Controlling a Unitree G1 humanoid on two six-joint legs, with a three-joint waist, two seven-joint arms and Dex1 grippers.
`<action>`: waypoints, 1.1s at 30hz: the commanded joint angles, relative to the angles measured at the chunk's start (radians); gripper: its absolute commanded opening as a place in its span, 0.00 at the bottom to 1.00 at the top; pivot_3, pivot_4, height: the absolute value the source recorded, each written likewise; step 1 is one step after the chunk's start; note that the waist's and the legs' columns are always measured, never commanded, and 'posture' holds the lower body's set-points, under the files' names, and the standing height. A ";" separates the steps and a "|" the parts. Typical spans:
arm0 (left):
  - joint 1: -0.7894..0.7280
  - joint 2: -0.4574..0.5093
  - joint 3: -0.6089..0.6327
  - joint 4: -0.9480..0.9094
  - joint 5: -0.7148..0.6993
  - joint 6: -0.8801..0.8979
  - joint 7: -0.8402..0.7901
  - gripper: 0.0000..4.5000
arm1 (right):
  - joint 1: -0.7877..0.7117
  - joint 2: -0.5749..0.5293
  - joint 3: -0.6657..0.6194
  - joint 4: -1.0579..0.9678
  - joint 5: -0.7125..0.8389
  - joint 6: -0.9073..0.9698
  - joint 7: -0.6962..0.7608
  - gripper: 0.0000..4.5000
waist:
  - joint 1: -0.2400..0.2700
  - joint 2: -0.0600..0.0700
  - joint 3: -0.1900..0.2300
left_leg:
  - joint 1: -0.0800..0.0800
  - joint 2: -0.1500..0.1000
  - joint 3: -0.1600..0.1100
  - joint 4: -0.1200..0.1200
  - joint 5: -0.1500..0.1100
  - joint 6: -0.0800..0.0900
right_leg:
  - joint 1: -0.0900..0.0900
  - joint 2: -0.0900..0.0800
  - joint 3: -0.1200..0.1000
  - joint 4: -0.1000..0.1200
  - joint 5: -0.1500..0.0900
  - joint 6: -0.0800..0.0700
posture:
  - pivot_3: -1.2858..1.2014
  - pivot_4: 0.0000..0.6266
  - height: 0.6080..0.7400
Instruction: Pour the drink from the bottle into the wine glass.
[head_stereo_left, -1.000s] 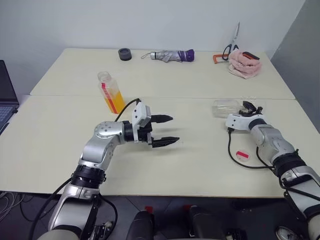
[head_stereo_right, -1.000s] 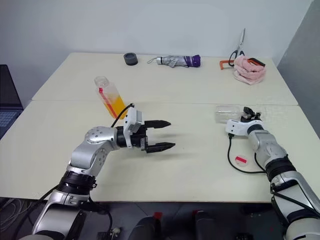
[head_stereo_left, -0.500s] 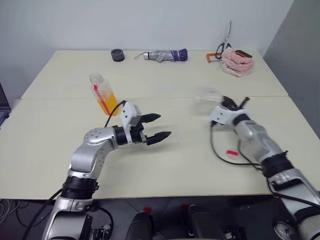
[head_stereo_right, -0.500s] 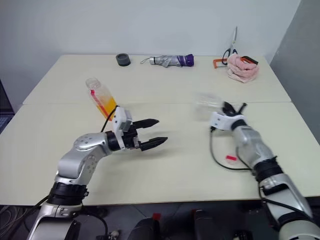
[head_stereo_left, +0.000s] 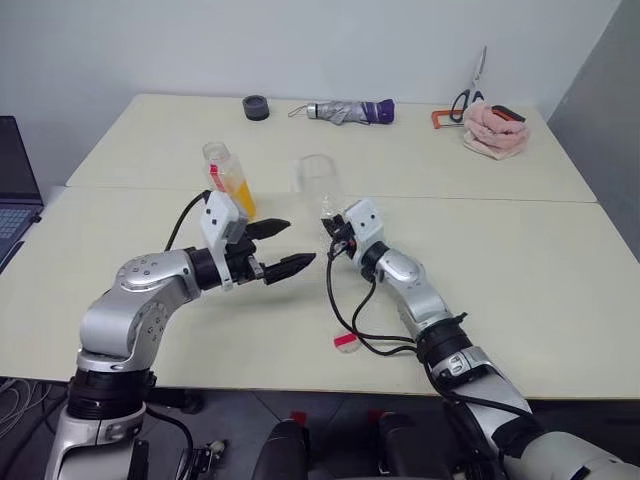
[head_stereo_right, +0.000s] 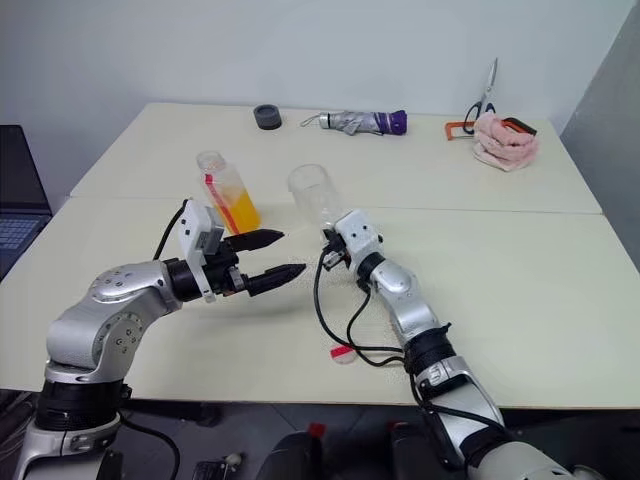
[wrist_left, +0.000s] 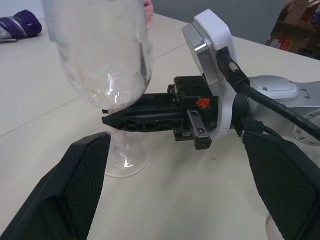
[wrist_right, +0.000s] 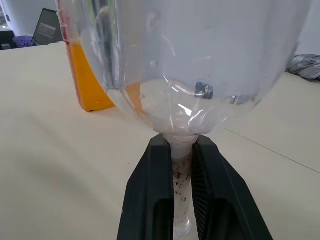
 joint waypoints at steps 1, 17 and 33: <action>0.001 0.021 0.032 -0.037 -0.020 0.001 0.007 1.00 | 0.046 -0.037 0.017 0.012 -0.027 -0.010 0.042 0.04 | 0.000 0.000 0.000 | 0.000 0.000 0.000 0.000 0.000 0.000 | 0.000 0.000 0.000 0.000 0.000 0.000 | 0.52 0.24 1.00; 0.027 0.127 0.111 -0.062 -0.050 -0.001 -0.014 1.00 | -0.026 -0.007 -0.044 0.160 0.028 -0.041 0.082 0.04 | -0.005 0.000 0.000 | 0.003 0.001 0.001 -0.001 0.000 0.000 | 0.001 0.003 0.001 0.001 0.000 0.000 | 0.52 0.24 1.00; 0.060 0.170 0.165 -0.076 -0.064 -0.039 -0.053 1.00 | -0.042 -0.002 -0.079 0.191 0.045 -0.025 0.119 0.04 | -0.004 0.000 0.000 | 0.004 0.001 0.001 -0.001 0.000 -0.001 | 0.001 0.004 0.001 0.001 0.000 0.000 | 0.52 0.24 1.00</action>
